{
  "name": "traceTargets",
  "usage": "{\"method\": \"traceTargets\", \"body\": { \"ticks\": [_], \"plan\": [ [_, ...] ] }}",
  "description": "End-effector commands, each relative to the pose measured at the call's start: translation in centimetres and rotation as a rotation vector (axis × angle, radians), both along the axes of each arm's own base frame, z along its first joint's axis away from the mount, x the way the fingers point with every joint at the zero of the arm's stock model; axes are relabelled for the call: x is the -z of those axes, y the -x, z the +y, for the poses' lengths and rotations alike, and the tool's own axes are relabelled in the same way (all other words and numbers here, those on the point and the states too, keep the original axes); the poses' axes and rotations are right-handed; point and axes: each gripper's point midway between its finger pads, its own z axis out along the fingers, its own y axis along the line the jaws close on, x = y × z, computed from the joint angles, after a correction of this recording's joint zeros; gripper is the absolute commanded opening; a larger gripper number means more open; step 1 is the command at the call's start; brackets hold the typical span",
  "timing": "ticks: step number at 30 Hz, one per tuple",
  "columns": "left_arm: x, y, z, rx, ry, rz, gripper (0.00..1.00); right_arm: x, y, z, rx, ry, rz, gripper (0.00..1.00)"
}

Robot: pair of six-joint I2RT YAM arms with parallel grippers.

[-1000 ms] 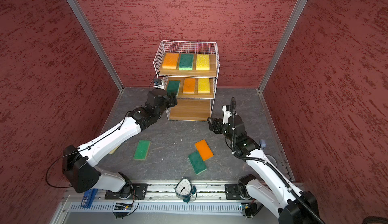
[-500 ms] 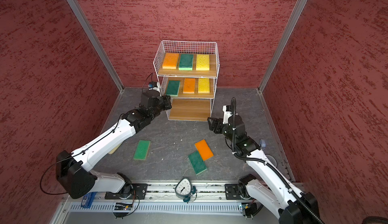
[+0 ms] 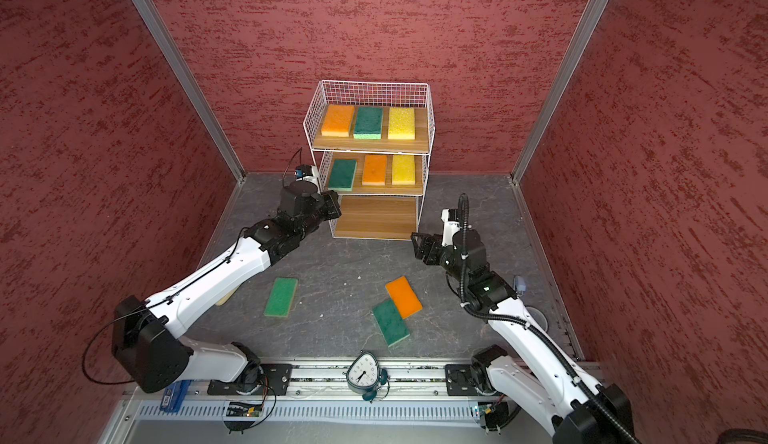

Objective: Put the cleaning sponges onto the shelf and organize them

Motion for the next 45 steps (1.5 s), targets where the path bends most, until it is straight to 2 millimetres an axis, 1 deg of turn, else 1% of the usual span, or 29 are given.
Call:
{"method": "traceTargets", "body": {
  "ticks": [1, 5, 13, 16, 23, 31, 39, 45],
  "plan": [
    [0.1, -0.7, -0.5, -0.008, -0.043, -0.038, 0.03, -0.1, 0.3, 0.0, -0.005, 0.012, -0.021, 0.79],
    [0.1, -1.1, -0.8, -0.023, -0.065, -0.065, 0.02, -0.1, 0.4, -0.1, -0.002, 0.014, -0.029, 0.79],
    [0.5, -1.9, -0.8, -0.068, -0.094, -0.082, 0.02, 0.4, 0.5, -0.4, 0.006, 0.023, -0.028, 0.79],
    [0.3, -2.1, -0.6, -0.091, -0.113, -0.101, 0.02, 0.5, 0.6, -0.4, 0.005, 0.025, -0.026, 0.79],
    [0.2, -2.7, -1.2, -0.092, -0.128, -0.115, 0.02, 0.4, 0.6, -0.1, -0.010, 0.013, -0.032, 0.79],
    [0.5, -3.3, -1.1, -0.118, -0.134, -0.122, 0.02, 0.7, 0.7, -0.2, -0.008, 0.017, -0.030, 0.79],
    [-0.8, -3.2, -0.7, -0.137, -0.129, -0.166, 0.02, 0.6, 0.8, -0.1, -0.015, 0.009, -0.035, 0.79],
    [-0.5, -3.9, -0.9, -0.139, -0.164, -0.138, 0.02, 0.7, 0.7, -0.1, -0.014, 0.010, -0.034, 0.79]
  ]
}}
